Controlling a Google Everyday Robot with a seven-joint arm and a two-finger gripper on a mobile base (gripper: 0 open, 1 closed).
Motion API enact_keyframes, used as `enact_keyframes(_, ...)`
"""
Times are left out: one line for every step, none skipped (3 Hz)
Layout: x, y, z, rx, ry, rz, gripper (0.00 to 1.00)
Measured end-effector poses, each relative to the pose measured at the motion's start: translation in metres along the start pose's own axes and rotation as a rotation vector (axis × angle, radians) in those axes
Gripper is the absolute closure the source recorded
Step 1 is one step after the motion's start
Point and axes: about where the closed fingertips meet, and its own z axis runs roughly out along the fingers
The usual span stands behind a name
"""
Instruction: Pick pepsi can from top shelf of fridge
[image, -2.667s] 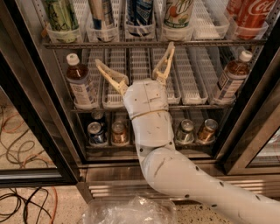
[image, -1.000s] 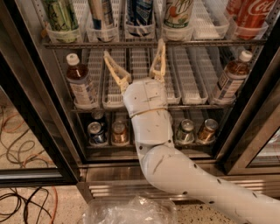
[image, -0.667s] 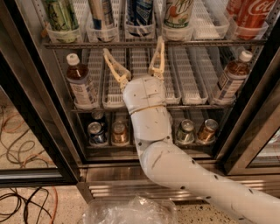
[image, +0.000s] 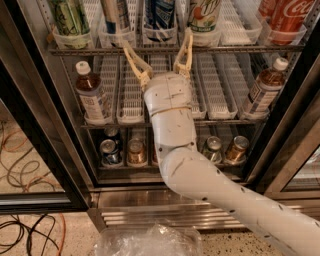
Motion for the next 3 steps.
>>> enact_keyframes(-0.008, -0.013, 0.022, 0.02, -0.035, -0.023, 0.22)
enact_keyframes(-0.009, -0.012, 0.026, 0.01, -0.039, -0.023, 0.21)
enact_keyframes(-0.007, 0.001, 0.028, -0.025, -0.035, -0.001, 0.22)
